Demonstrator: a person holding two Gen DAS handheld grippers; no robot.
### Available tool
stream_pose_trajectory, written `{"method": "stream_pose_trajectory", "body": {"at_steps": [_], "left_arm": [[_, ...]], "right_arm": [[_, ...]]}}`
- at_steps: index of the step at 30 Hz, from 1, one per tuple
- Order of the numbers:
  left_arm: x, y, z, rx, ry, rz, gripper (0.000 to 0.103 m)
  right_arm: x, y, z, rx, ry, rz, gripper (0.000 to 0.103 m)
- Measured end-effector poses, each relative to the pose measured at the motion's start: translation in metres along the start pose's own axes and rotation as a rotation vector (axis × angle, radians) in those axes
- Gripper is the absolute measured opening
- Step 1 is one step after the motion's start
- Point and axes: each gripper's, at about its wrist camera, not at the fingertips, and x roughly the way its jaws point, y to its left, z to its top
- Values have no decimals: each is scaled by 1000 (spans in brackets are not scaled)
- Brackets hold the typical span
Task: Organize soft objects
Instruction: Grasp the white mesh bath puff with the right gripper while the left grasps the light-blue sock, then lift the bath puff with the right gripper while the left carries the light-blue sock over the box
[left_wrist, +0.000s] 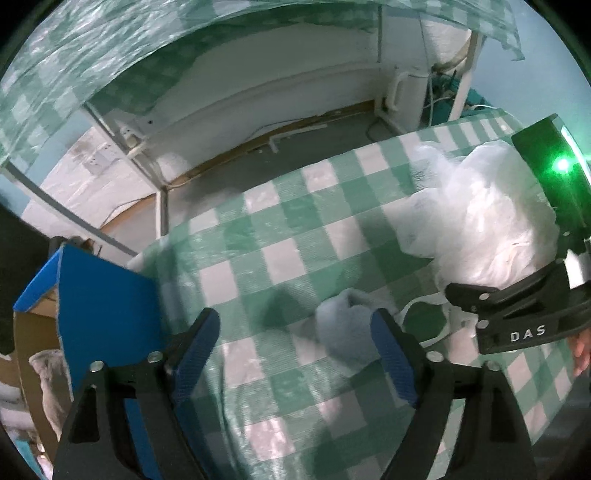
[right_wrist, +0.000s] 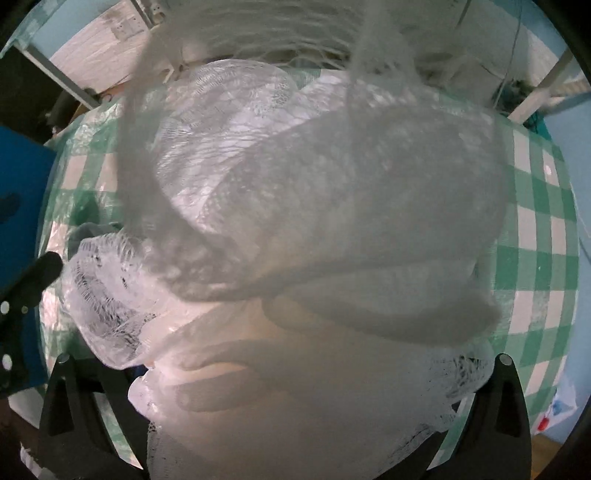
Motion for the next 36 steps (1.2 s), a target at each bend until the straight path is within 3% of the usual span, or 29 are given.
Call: {"method": "stream_pose_trajectory", "body": {"at_steps": [5,14,16,18,20,27,32,36], "left_arm": [[10,-13,3,33,17,-5,87],[35,-28,5,71,74,5,86],[38,-28,4,64,85,-9,80],[40,-26,3,59,103,-28,58],[40,-26,1,58,109,-34,47],[35,-26,-7,83,103,21,42],[28,-15,-13,51,104,31,35],[22,-5,-20,19,102,35,32]], "right_arm": [[-5,-5,-4,5,-5,10,78],[-10,-19,-6,62,-13,85,77],[-9,-22,-5,62,-14,91,77],[-8,-27,-9,67,-11,102,78],[-3,-31,-10,74,3,124,85],[-1,-27,-14,41,-13,76,89],[-12,-17,-19,13,-61,23,67],[-24,-8,-27,-18,-95,3,61]]}}
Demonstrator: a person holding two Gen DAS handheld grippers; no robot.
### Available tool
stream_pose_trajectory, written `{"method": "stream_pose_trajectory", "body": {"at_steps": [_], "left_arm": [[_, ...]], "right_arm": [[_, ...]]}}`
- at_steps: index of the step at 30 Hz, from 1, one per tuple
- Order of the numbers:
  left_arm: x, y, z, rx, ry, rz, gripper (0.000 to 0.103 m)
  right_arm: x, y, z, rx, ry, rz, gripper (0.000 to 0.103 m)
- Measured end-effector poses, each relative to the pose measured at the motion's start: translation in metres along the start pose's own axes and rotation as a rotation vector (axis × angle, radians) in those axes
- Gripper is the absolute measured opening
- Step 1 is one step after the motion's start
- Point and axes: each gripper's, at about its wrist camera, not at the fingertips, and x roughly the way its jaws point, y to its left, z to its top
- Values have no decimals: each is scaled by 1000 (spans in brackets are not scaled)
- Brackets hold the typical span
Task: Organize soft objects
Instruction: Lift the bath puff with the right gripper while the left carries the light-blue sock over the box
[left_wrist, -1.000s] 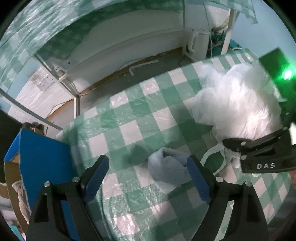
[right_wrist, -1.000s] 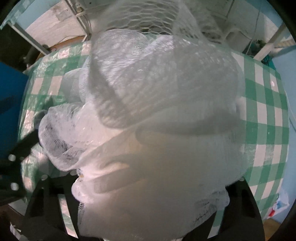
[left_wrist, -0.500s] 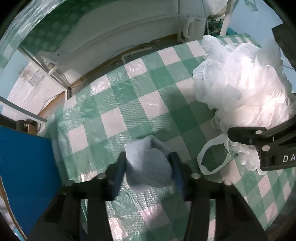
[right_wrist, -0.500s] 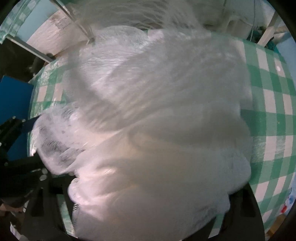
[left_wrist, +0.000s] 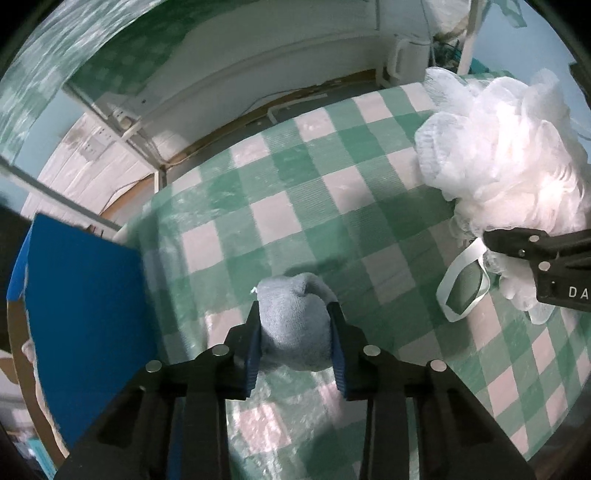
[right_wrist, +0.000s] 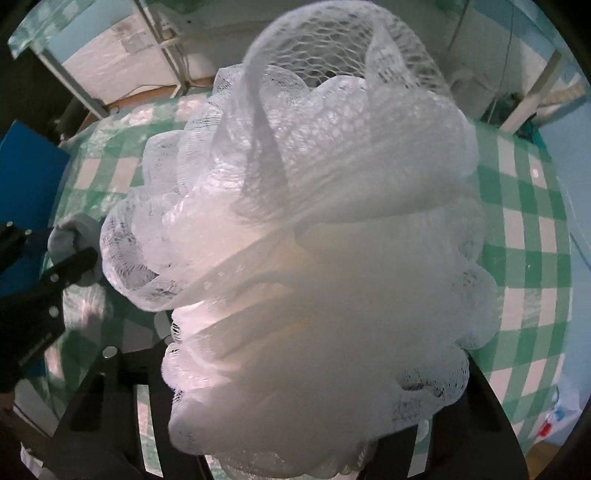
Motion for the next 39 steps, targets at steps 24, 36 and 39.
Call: {"method": "stream_pose_trajectory", "body": {"at_steps": [24,36,39], "left_arm": [[-65,30,-29,-98,-88,-4,32],[-110,40,-42,-109,-165,29,32],[-120,44,-46,-111,-182,41,32]], "right_arm": [[-88,40,-43,-32,-165,44,58],[-113,67,-28,-77,-239,64,58],[-119,70,-28,-87,-254,75,58]]}}
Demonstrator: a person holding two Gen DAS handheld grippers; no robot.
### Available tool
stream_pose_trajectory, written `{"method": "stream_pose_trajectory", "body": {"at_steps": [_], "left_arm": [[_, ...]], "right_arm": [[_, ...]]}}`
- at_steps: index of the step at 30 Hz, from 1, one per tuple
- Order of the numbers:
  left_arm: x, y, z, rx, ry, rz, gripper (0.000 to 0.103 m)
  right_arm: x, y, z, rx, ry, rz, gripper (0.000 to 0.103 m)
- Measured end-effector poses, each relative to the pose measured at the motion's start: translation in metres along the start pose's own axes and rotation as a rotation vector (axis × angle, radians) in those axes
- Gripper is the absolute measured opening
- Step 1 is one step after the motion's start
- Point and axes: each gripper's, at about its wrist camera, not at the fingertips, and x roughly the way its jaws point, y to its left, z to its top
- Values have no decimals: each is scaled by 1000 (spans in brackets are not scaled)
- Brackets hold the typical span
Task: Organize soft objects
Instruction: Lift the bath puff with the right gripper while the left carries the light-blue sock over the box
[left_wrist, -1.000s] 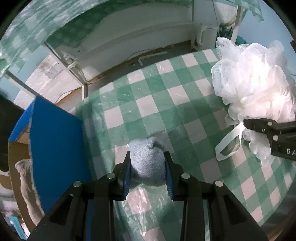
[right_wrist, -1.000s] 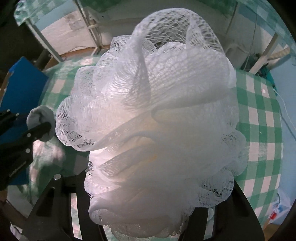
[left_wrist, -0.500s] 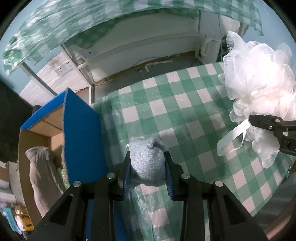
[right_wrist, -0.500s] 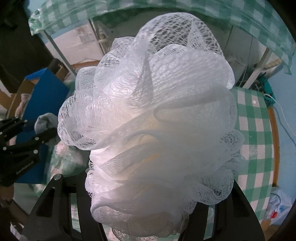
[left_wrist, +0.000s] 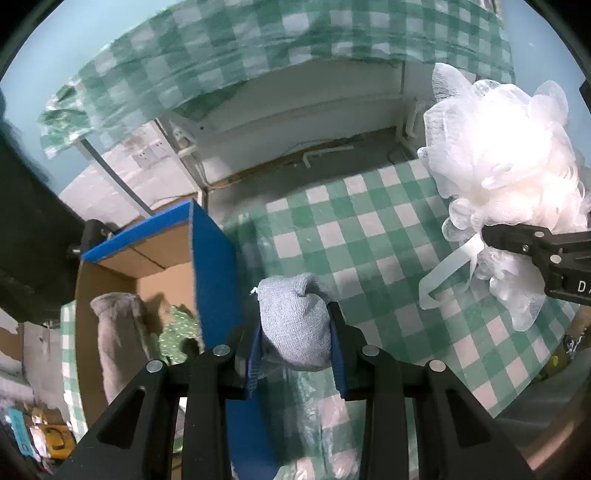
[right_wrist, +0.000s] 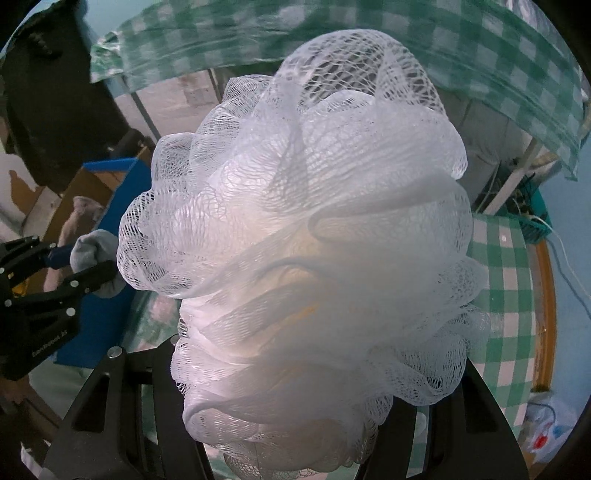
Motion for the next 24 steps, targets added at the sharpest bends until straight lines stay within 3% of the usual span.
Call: {"method": "stream_pose_trajectory", "body": {"at_steps": [24], "left_arm": [[-28,64,-24,-89,-39,75,32]], "right_arm": [[5,81,47,-129,-60,101,58]]}}
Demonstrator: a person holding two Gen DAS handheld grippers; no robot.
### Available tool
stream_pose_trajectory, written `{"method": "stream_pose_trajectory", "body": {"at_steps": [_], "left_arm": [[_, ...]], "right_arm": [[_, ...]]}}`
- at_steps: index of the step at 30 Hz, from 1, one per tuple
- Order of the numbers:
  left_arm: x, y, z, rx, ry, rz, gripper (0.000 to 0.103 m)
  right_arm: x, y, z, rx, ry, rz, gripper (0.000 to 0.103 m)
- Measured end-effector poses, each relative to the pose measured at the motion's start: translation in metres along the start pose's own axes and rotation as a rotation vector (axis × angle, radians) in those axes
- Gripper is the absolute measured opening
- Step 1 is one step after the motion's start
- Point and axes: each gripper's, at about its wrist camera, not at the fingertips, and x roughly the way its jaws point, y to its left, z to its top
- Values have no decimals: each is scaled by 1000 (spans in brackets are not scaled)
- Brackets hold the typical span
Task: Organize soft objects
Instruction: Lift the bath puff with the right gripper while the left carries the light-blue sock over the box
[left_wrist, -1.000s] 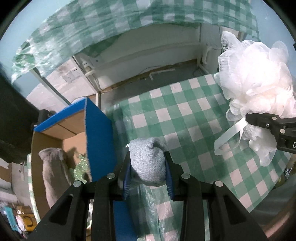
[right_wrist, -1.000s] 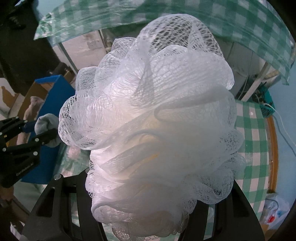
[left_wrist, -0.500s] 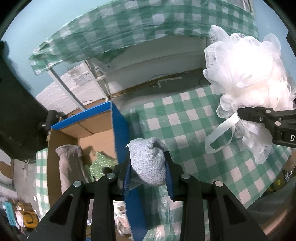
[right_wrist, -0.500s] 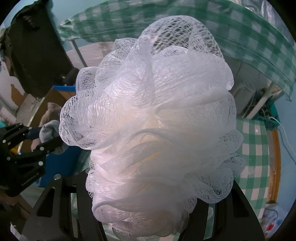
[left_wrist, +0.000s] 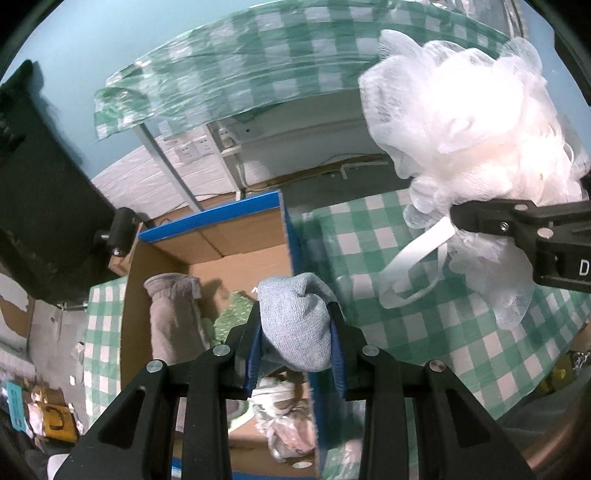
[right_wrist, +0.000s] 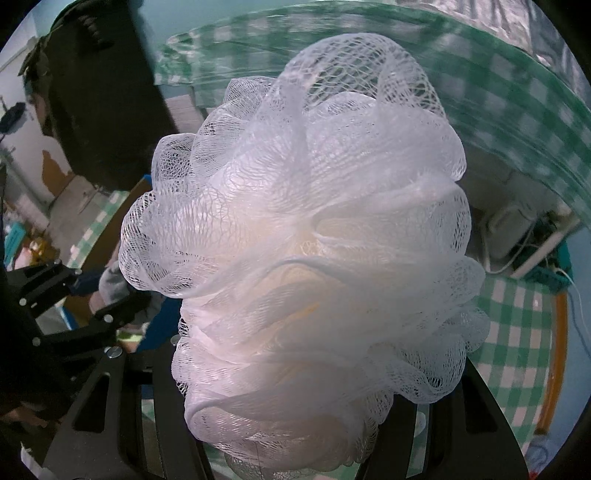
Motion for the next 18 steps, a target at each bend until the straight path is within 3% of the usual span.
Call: {"method": "stream_pose_trajectory", "body": {"at_steps": [10,18], "left_arm": [[1,44,-12,-71,2,42,32],[8,79,-27,-137,24,67,32]], "right_arm": [[26,34,24,-63,5,31,58],[23,53,28,-117,2,62,58]]}}
